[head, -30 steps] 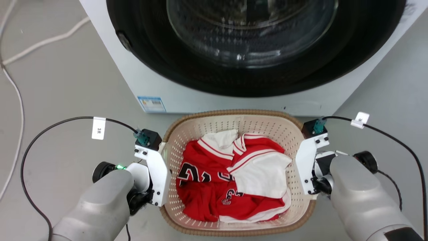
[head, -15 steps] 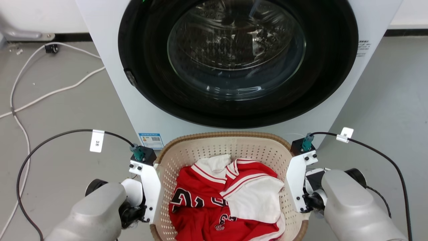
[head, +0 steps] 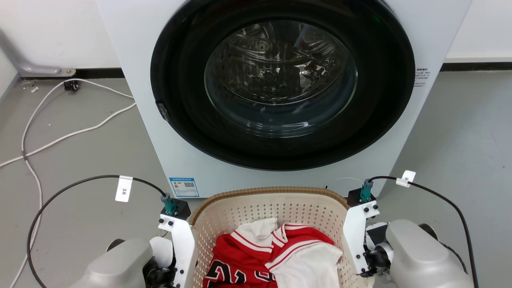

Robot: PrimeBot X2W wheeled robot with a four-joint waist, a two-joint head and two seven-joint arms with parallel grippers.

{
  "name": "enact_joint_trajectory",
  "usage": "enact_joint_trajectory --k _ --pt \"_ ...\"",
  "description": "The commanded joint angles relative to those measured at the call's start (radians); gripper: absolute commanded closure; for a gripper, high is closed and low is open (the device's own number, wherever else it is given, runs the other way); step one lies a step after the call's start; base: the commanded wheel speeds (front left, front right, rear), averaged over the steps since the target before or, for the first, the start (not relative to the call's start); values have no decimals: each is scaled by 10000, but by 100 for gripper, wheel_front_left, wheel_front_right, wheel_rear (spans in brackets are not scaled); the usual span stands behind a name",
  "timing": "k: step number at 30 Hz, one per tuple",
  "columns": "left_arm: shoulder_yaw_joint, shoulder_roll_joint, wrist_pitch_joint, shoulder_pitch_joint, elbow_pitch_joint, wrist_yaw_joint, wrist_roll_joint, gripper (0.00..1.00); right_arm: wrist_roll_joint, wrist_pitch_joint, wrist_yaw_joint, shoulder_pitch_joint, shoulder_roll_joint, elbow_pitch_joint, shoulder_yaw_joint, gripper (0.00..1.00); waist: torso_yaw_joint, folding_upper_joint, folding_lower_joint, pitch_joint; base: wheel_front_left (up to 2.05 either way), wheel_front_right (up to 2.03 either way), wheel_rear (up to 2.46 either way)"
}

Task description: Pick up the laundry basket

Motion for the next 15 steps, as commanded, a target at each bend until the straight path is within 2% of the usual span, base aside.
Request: enact_joint_trajectory --k 1,15 --pt "-90 225 267 195 -90 -44 -46 100 232 189 -12 133 -303 -147 214 100 -12 0 1 -51 0 0 0" --pt "-141 195 493 115 -274 -46 -373 100 1196 296 -11 -18 -603 -457 845 100 -28 0 1 10 0 0 0"
